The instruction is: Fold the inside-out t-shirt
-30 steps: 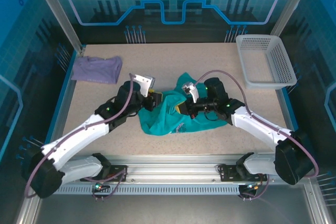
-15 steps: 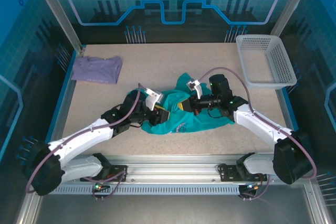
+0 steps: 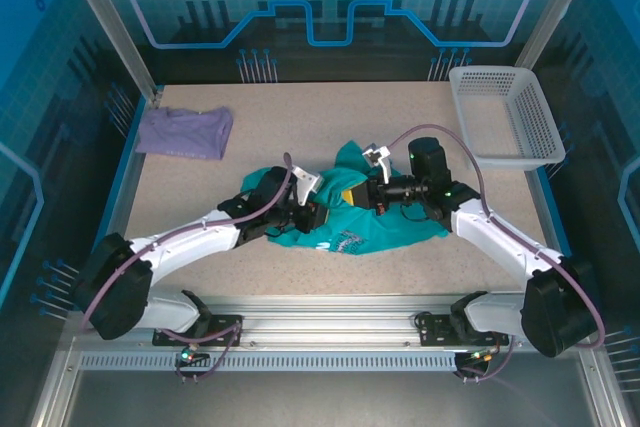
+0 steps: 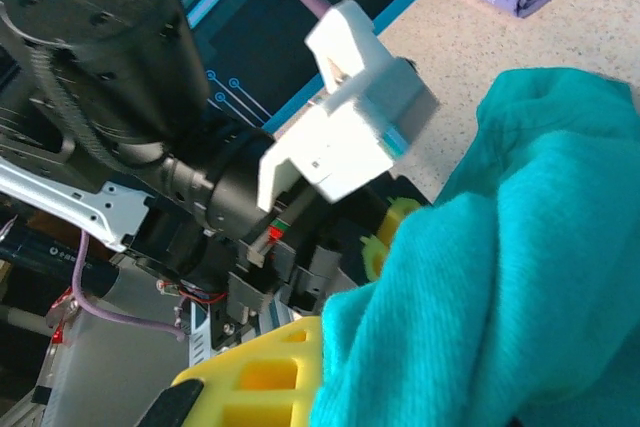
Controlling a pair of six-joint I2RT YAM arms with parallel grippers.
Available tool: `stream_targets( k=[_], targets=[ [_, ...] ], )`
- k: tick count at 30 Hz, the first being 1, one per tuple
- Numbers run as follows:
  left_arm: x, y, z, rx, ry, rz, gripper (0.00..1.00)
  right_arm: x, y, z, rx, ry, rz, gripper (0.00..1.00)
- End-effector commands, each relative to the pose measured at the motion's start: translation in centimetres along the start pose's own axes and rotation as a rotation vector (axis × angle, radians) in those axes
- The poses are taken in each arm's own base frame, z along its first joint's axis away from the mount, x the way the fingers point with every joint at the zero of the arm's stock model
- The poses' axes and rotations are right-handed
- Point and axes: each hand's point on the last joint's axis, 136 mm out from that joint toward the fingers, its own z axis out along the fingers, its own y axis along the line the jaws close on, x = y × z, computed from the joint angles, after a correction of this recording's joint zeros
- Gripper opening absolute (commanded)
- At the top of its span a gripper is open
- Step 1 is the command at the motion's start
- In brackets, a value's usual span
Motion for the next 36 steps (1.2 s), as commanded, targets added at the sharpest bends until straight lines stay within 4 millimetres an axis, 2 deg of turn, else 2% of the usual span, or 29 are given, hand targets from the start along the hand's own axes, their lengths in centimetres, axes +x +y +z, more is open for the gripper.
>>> stream_targets(
  k=[1, 4, 10, 14, 17, 25, 36],
  targets=[
    [-1.6, -0.3, -0.4, -0.005, -0.049, 0.02, 0.23, -0.1, 0.6, -0.5, -0.037, -0.019, -0.012, 0.0],
    [-1.9, -1.1, -1.6, 0.027, -0.084, 0.033, 0.23, 0.3, -0.3, -0.7, 0.0, -0.017, 0.008, 0.0],
    [-2.4, -5.3, -4.8, 0.243, -0.158, 0.091, 0.26, 0.4, -1.2, -0.7, 0.035, -0.012, 0.045, 0.0],
    [-2.9, -7.4, -5.4, 0.35, -0.15, 0.116, 0.25, 0.3, -1.3, -0.7, 0.036, -0.014, 0.057, 0.0],
    [-3.8, -8.1, -5.1, 0.377, -0.156, 0.13, 0.24, 0.3, -1.4, -0.7, 0.038, -0.014, 0.064, 0.0],
    [-5.1, -7.8, -3.7, 0.34, -0.136, 0.171, 0.24, 0.4, -1.4, -0.6, 0.036, -0.012, 0.072, 0.0],
    [-5.5, -6.7, -2.4, 0.278, -0.122, 0.167, 0.26, 0.5, -1.3, -0.7, 0.037, -0.011, 0.066, 0.0]
  ],
)
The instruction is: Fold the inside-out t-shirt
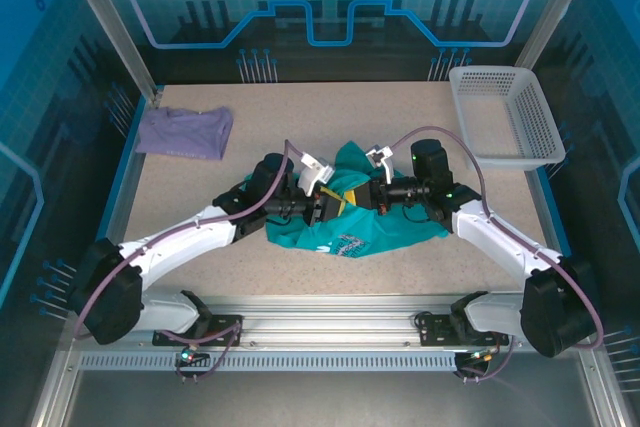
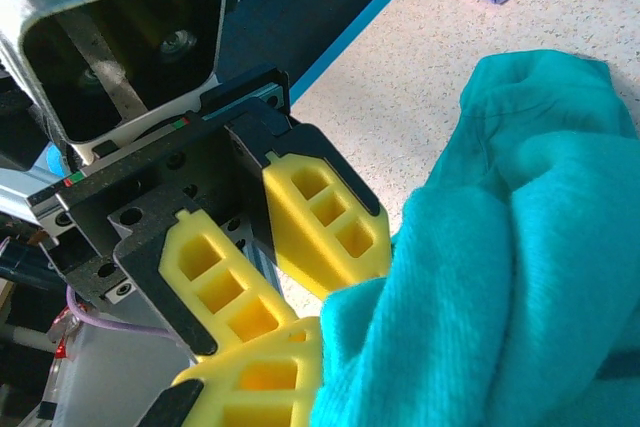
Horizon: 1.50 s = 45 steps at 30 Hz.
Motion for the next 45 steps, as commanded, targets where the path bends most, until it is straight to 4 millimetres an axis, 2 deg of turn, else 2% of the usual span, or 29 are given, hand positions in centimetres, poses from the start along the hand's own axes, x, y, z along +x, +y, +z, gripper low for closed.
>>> stream_targets(
  k=[1, 5, 12, 14, 17, 18, 20, 21, 23, 25, 26, 27, 32, 36, 38, 42, 44, 45],
  targets=[
    [-0.8, 0.3, 0.2, -0.022, -0.008, 0.029, 0.27, 0.0, -0.3, -0.3, 0.008, -0.006, 0.011, 0.0],
    [-0.6, 0.6, 0.3, -0.03, -0.007, 0.031, 0.25, 0.0, -0.2, -0.3, 0.006, -0.006, 0.011, 0.0],
    [-1.1, 0.3, 0.8, -0.003, -0.006, 0.029, 0.06, 0.1, -0.3, -0.4, 0.008, -0.005, 0.009, 0.0],
    [-1.2, 0.1, 0.7, 0.002, -0.008, 0.032, 0.01, 0.3, -0.5, -0.5, 0.025, -0.001, 0.008, 0.0],
    [-1.4, -0.4, 0.1, 0.007, -0.021, 0.03, 0.0, 0.5, -1.6, -0.8, 0.112, 0.019, 0.012, 0.0],
    [-1.5, -0.7, -0.3, 0.014, -0.028, 0.021, 0.0, 0.6, -2.4, -1.1, 0.174, 0.03, 0.025, 0.04],
    [-1.8, -1.4, -1.0, 0.033, -0.042, -0.011, 0.0, 1.0, -4.8, -2.2, 0.36, 0.057, 0.076, 0.21],
    [-1.9, -1.7, -1.5, 0.034, -0.047, -0.046, 0.0, 0.7, -5.5, -3.0, 0.44, 0.061, 0.086, 0.3],
    [-2.3, -1.8, -2.4, 0.012, -0.057, -0.136, 0.0, 1.1, -5.6, -3.8, 0.508, 0.071, 0.086, 0.41],
    [-2.7, -1.9, -3.3, -0.021, -0.054, -0.237, 0.0, 0.9, -4.4, -4.4, 0.524, 0.037, 0.037, 0.48],
    [-2.8, -2.1, -3.6, -0.027, -0.048, -0.27, 0.0, 1.9, -4.3, -4.6, 0.532, 0.035, 0.028, 0.49],
    [-2.9, -2.3, -3.9, -0.028, -0.036, -0.306, 0.0, 1.9, -3.7, -5.1, 0.538, 0.011, 0.004, 0.51],
    [-3.4, -3.4, -5.3, -0.038, 0.007, -0.445, 0.0, 1.7, 0.0, -6.2, 0.542, -0.081, -0.19, 0.55],
    [-4.4, -4.4, -6.3, -0.019, -0.019, -0.469, 0.0, 2.1, 3.5, -4.2, 0.429, -0.137, -0.319, 0.51],
    [-4.7, -4.8, -6.6, -0.015, -0.017, -0.475, 0.0, 2.1, 4.6, -3.1, 0.409, -0.154, -0.371, 0.51],
    [-4.7, -5.6, -6.9, -0.004, 0.002, -0.476, 0.0, 1.1, 4.9, -0.7, 0.411, -0.144, -0.408, 0.57],
    [-4.6, -5.7, -7.0, -0.003, 0.012, -0.485, 0.0, 0.3, 4.6, 0.6, 0.415, -0.134, -0.409, 0.57],
    [-4.7, -5.9, -7.1, 0.005, 0.012, -0.482, 0.0, 0.1, 4.1, 1.1, 0.431, -0.127, -0.403, 0.53]
  ],
)
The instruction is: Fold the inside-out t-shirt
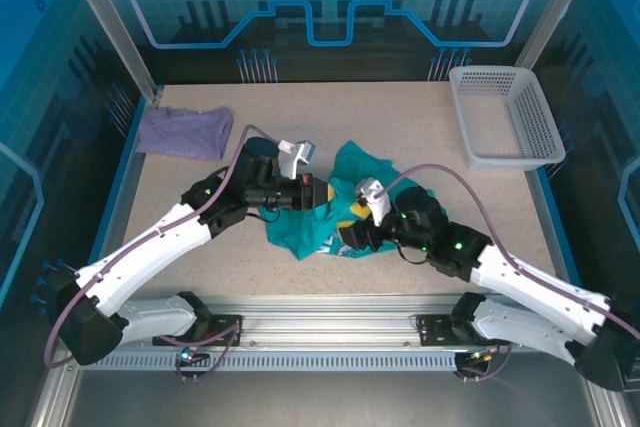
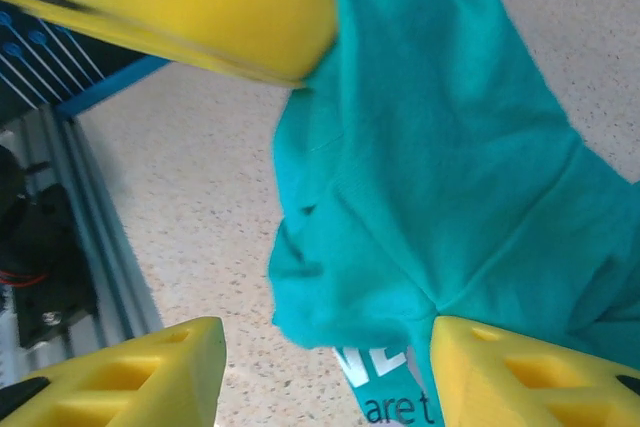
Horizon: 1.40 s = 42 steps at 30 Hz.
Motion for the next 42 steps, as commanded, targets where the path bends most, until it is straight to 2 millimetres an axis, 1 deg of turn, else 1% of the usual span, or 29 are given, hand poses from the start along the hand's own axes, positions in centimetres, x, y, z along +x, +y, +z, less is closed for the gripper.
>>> stream_targets(
  k=[1, 2, 4, 5, 6, 8, 10, 12, 13, 16, 18, 20, 21, 25, 28, 32, 36, 42],
  targets=[
    [0.2, -1.9, -1.5, 0.036, 0.013, -0.009, 0.0, -3.4, -0.6, 1.2, 0.058, -0.082, -0.025, 0.44],
    [0.1, -2.0, -1.7, 0.035, 0.009, -0.004, 0.0, -3.3, -1.1, 1.4, 0.082, -0.07, -0.024, 0.34],
    [0.1, -2.3, -2.3, 0.035, 0.002, 0.007, 0.0, -2.9, -1.7, 1.2, 0.093, -0.061, -0.039, 0.13],
    [0.0, -2.3, -2.4, 0.038, 0.0, 0.007, 0.0, -2.7, -1.7, 1.0, 0.082, -0.063, -0.046, 0.05],
    [-0.1, -2.3, -2.6, 0.046, 0.002, 0.003, 0.0, -2.6, -1.8, 0.4, 0.058, -0.073, -0.053, 0.0],
    [-0.6, -2.0, -2.9, 0.062, 0.002, -0.022, 0.0, -2.6, -0.9, -0.7, -0.067, -0.1, -0.066, 0.0],
    [-1.5, -0.9, -3.3, 0.068, -0.017, -0.062, 0.0, -2.8, 0.3, -2.2, -0.239, -0.122, -0.051, 0.0],
    [-2.5, 0.2, -3.4, 0.046, -0.056, -0.059, 0.0, -3.3, 1.1, -3.3, -0.37, -0.128, -0.018, 0.0],
    [-3.0, 0.9, -3.4, 0.014, -0.081, -0.036, 0.0, -3.5, 1.4, -3.6, -0.42, -0.127, -0.003, 0.0],
    [-3.7, 2.7, -2.9, -0.075, -0.121, 0.024, 0.0, -4.3, 1.9, -3.7, -0.477, -0.133, 0.024, 0.0],
    [-3.9, 3.7, -2.5, -0.11, -0.129, 0.044, 0.02, -4.7, 1.7, -3.4, -0.476, -0.14, 0.051, 0.0],
    [-3.5, 4.4, -2.2, -0.128, -0.129, 0.053, 0.09, -5.0, 1.4, -3.1, -0.464, -0.148, 0.078, 0.0],
    [-3.3, 4.4, -2.2, -0.128, -0.132, 0.063, 0.15, -5.0, 0.8, -2.8, -0.437, -0.147, 0.102, 0.0],
    [-2.0, 3.6, -2.9, -0.123, -0.153, 0.133, 0.3, -5.2, -0.6, -1.7, -0.387, -0.141, 0.187, 0.0],
    [-0.9, 3.3, -3.4, -0.152, -0.165, 0.205, 0.39, -5.4, -0.8, -1.5, -0.384, -0.144, 0.213, 0.0],
    [-0.2, 3.6, -3.2, -0.173, -0.151, 0.262, 0.41, -5.5, -0.9, -1.4, -0.377, -0.139, 0.215, 0.0],
    [0.1, 3.6, -2.4, -0.198, -0.112, 0.322, 0.41, -5.4, -1.1, -1.4, -0.37, -0.133, 0.223, 0.0],
    [-0.7, 4.8, -1.2, -0.306, -0.093, 0.385, 0.4, -5.4, -1.0, -1.5, -0.369, -0.132, 0.222, 0.0]
  ],
)
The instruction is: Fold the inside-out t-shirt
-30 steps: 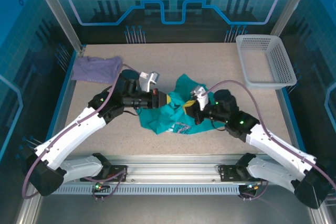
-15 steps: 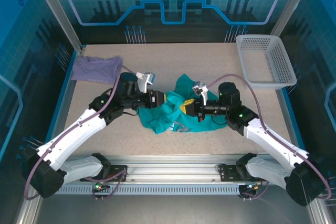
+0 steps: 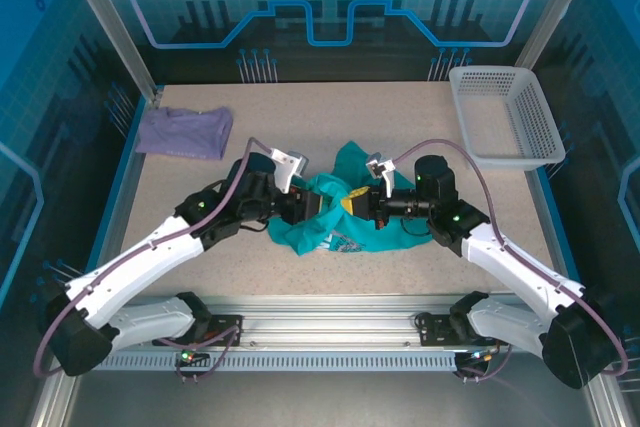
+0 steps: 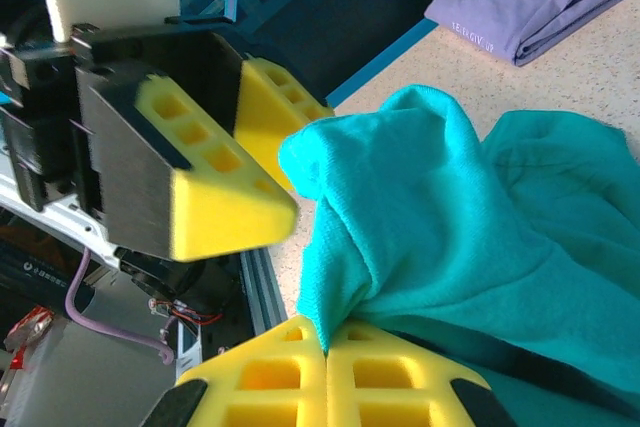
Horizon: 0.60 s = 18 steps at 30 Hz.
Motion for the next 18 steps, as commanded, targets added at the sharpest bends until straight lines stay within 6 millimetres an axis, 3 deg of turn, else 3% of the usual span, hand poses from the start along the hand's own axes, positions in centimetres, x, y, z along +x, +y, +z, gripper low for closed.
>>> stream_targets(
  k=[1, 6, 14, 18],
  targets=[
    [-1.6, 0.3, 0.1, -0.064, -0.029, 0.088, 0.38, -1.9, 0.4, -0.4, 0.001, -0.044, -0.028, 0.0],
    [-3.2, 1.0, 0.8, -0.116, -0.073, 0.12, 0.28, -1.3, 0.3, -0.6, 0.006, -0.027, -0.035, 0.0],
    [-2.8, 1.8, 2.3, -0.148, -0.031, 0.156, 0.35, -1.4, 0.2, -1.2, 0.022, -0.034, -0.043, 0.0],
    [-3.0, 1.3, 2.9, -0.122, -0.029, 0.149, 0.29, -1.3, 0.1, -1.1, 0.02, -0.031, -0.041, 0.0]
  ],
)
